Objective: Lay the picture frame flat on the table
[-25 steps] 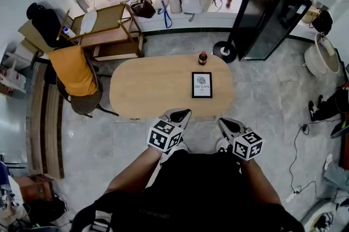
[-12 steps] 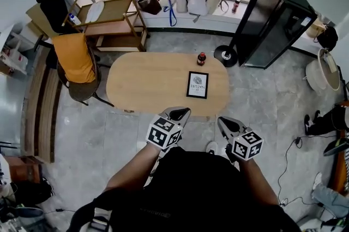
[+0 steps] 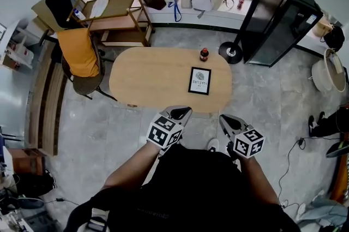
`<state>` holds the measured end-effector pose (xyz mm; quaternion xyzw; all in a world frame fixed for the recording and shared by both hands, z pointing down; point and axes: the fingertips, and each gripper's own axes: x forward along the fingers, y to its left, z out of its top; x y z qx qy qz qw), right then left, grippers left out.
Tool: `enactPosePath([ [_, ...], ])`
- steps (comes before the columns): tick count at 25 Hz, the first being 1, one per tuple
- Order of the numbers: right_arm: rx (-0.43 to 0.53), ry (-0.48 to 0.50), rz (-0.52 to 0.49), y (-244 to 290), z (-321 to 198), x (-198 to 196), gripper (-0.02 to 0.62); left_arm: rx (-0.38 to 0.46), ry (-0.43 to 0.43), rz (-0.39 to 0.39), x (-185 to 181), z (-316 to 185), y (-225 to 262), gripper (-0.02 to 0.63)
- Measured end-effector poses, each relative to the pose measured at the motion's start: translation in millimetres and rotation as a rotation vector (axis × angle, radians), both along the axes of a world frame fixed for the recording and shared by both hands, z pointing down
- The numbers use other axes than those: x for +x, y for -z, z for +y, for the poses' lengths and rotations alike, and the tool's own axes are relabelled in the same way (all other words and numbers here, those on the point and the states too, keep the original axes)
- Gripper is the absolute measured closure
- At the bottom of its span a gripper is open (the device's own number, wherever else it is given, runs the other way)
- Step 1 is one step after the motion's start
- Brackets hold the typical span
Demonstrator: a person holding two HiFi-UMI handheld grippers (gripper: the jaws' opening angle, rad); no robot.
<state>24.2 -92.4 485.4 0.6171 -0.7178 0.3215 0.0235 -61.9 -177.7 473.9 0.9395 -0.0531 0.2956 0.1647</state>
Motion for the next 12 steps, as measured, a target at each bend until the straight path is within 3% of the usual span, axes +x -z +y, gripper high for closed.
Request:
enactPosePath([
  [12,0.012,0.009,0.005,5.9,-5.7,-3.9,0.594,0.011,-0.003,-0.004,-4.0,-0.8,6.9,0.601],
])
